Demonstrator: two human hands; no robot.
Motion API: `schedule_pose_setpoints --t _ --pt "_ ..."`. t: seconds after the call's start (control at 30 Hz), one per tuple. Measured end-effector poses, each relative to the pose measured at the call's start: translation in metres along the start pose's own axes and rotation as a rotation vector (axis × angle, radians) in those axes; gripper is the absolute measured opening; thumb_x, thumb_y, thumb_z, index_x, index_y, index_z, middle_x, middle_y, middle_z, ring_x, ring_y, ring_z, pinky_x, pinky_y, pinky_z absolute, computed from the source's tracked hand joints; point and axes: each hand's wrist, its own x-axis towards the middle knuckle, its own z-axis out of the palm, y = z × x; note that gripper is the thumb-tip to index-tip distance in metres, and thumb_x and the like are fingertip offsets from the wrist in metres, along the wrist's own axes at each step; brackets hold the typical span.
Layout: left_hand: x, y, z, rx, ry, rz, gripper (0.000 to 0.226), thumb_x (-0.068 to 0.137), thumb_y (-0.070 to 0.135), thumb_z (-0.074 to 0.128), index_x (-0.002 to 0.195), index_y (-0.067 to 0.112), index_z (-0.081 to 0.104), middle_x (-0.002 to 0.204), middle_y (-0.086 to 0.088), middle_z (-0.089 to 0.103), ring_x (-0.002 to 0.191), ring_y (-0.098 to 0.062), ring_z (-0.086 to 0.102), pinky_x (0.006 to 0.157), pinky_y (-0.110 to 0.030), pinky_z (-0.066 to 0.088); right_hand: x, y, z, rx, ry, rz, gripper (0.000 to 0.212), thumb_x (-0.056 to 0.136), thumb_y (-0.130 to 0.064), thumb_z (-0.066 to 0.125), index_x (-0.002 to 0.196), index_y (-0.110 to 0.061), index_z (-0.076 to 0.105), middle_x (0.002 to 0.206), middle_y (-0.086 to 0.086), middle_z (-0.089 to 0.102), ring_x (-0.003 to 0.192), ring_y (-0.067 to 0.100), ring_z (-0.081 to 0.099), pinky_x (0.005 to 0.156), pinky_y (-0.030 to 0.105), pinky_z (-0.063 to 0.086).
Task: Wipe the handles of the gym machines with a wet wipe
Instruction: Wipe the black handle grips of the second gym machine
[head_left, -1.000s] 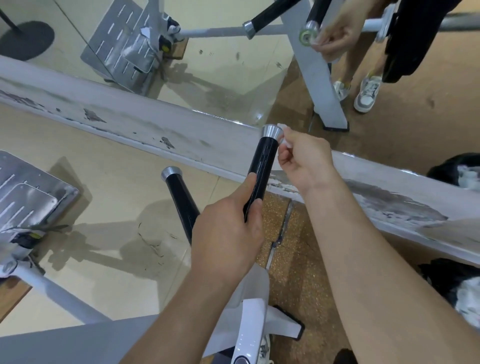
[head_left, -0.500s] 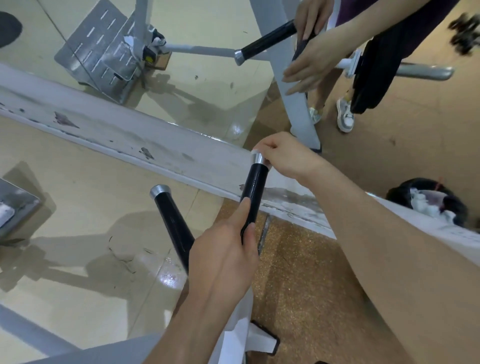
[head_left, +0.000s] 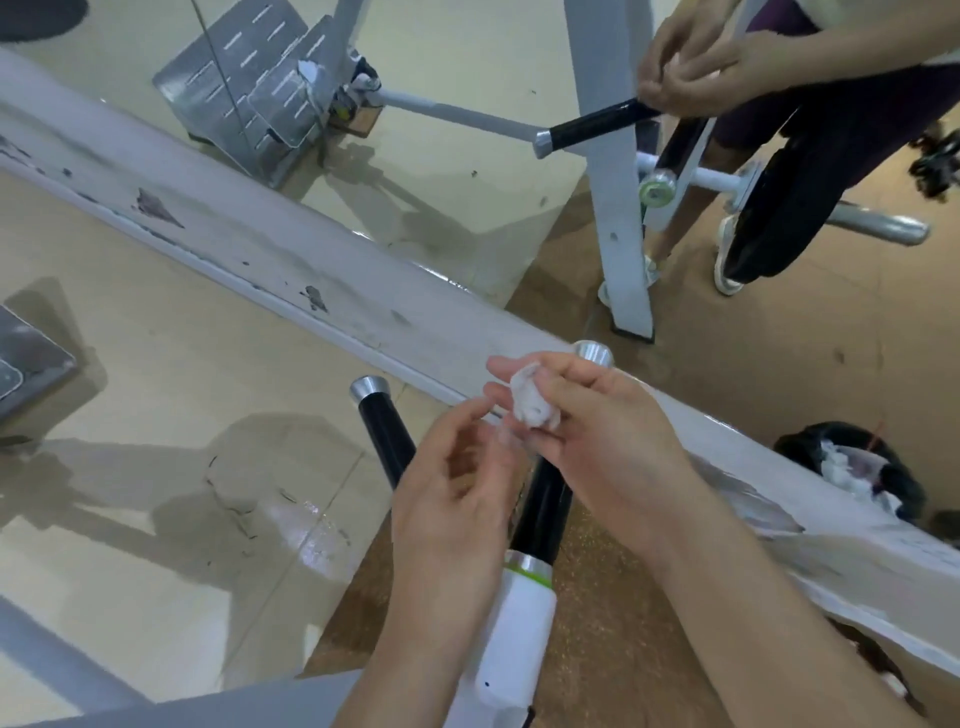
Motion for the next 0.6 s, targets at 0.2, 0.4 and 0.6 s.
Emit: schedule_pose_setpoints --t 0.2,0.4,0.6 --pt "0.007 0.006 -0.024 -0.219 0.004 -0.106 0.011 0.072 0.029 0.076 0.078 0.021 0.074 0.073 0.001 0.072 0.067 -0.008 0.065 0.058 -0.013 0.049 -0.015 0.015 0.030 -0.002 -0.019 0.026 0.007 0.098 -0.007 0.045 0.094 -0.006 0.051 0.107 0.008 0.073 0.097 0.023 0.070 0.089 0.038 0.054" --pt "0.006 -0.003 -0.040 -0.501 0.101 -0.210 0.007 0.072 0.016 0.072 0.077 0.011 0.073 0.064 -0.002 0.064 0.057 -0.011 0.056 0.057 -0.020 0.049 -0.016 0.024 0.034 0.015 0.186 -0.026 0.010 0.094 -0.002 0.050 0.090 -0.007 0.057 0.075 0.012 0.068 0.064 0.022 0.068 0.056 0.029 0.056" --pt "0.000 -0.009 -0.049 -0.905 -0.018 -0.437 0.024 0.088 0.020 0.056 0.069 0.014 0.070 0.078 -0.007 0.067 0.064 -0.013 0.061 0.056 -0.023 0.050 -0.017 0.029 0.041 0.259 0.100 0.192 0.009 0.088 -0.005 0.055 0.084 -0.009 0.061 0.067 0.008 0.063 0.051 0.014 0.058 0.040 0.018 0.047"
